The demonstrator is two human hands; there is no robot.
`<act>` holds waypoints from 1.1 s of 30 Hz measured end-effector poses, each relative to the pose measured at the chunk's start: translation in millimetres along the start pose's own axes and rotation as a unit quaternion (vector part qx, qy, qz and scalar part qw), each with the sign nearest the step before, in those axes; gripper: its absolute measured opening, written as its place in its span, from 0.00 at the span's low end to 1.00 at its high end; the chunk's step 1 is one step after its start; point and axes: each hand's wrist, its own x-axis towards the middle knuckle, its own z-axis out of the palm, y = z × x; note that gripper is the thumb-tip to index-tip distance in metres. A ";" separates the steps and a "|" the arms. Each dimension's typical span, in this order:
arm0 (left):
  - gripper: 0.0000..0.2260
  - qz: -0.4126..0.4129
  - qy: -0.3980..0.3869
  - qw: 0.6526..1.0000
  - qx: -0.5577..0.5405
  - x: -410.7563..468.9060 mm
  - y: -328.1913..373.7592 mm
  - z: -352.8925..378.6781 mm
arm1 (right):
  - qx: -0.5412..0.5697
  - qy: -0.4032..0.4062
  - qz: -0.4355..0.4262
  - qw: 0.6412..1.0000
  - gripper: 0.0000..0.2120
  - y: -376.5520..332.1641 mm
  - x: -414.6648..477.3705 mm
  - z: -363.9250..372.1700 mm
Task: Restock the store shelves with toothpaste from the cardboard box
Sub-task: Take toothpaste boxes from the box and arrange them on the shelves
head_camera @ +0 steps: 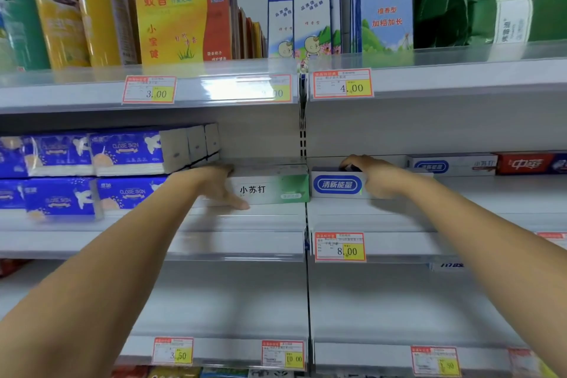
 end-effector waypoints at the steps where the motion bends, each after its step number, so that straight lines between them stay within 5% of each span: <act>1: 0.52 0.003 -0.005 1.000 -0.006 1.3 -4.7 0.4 | 0.000 0.002 -0.002 1.000 0.25 0.8 0.4 1.0; 8: 0.50 0.009 -0.040 0.997 -0.058 10.7 9.9 -14.9 | 0.018 -0.005 -0.003 1.000 0.25 -2.0 -3.0 -1.7; 13: 0.55 0.021 -0.044 0.999 -0.017 16.5 17.0 -19.3 | 0.019 -0.009 0.005 1.000 0.25 1.8 -5.0 -4.0; 22: 0.49 0.036 -0.037 0.998 0.026 27.0 18.0 -21.2 | 0.018 -0.021 0.024 0.999 0.27 2.5 -6.3 -6.1; 33: 0.41 0.042 0.030 0.998 0.022 25.2 31.4 -2.0 | -0.020 -0.130 0.055 0.990 0.23 -38.5 19.6 -20.5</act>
